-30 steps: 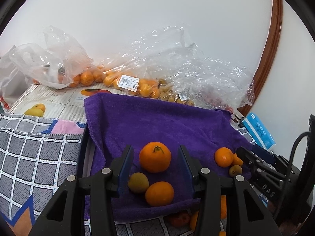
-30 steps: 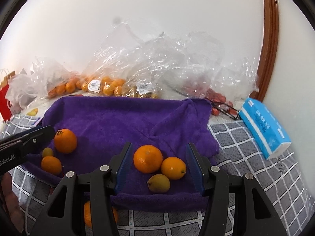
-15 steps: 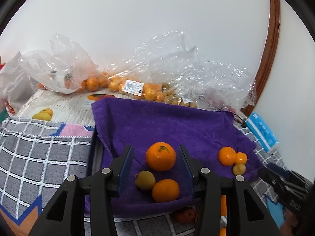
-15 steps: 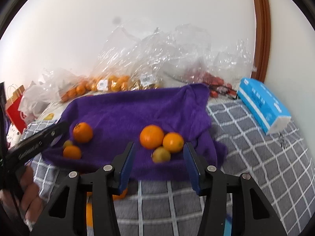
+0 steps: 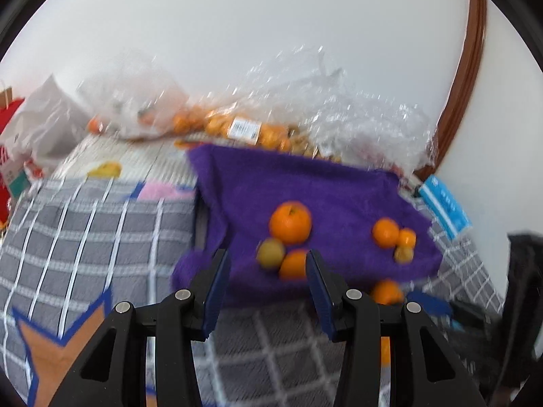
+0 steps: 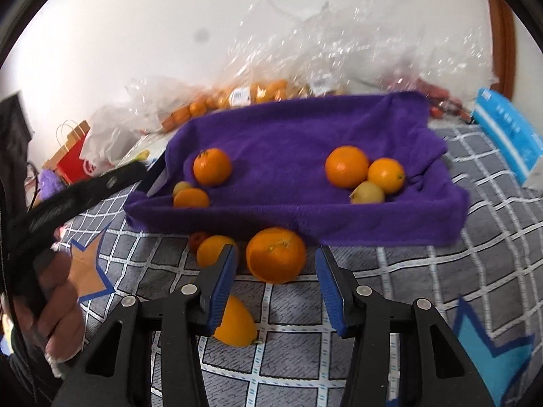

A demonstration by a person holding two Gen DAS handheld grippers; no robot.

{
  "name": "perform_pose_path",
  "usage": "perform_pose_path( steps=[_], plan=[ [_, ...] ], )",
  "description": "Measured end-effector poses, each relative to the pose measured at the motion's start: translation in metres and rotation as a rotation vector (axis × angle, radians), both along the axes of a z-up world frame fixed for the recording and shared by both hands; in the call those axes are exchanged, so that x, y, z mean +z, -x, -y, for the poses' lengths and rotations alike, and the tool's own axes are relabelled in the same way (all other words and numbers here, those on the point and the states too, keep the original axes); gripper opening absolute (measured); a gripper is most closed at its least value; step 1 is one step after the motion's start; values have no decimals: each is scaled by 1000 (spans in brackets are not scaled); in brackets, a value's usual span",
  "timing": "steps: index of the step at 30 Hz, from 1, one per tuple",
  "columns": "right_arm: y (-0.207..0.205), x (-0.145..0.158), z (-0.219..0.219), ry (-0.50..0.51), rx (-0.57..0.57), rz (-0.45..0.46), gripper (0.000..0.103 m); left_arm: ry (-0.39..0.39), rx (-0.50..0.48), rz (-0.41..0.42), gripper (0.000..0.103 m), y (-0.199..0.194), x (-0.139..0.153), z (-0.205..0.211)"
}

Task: Organize fruits
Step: 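Lift both grippers off the towel and move them toward the loose fruit, then grasp a large orange on the bedspread with the right gripper and lift it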

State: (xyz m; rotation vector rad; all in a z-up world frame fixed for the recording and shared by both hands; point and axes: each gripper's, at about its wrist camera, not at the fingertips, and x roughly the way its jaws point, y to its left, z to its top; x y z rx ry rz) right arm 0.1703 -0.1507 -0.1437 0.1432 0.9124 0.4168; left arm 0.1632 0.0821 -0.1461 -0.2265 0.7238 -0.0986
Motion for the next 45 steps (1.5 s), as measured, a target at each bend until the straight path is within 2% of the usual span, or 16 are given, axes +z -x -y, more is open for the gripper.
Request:
perform_pose_path(
  steps=[6,9,13,21,27,36,41,45],
  plan=[
    [-7,-14,-3,7,1,-33,48,-38,-61,-114,45,14,-31,-1],
    [-6,-13,-4,16,2,-27,41,-52,-66,-126,45,16,-39,2],
    [5,-2,0,98,-24,19,40,-60,-65,-132,44,18,-40,3],
    [20,3,11,128,-31,32,39,-102,-83,-139,52,17,-41,12],
    [13,-5,0,138,-15,27,42,-55,-87,-133,53,18,-41,6],
    [2,-13,-3,117,-30,-4,41,-47,-87,-132,53,18,-42,6],
    [6,-10,2,139,-56,11,41,33,-98,-122,55,19,-42,-4],
    [13,-3,15,155,-90,46,41,38,-96,-121,55,20,-43,-4]
  ],
)
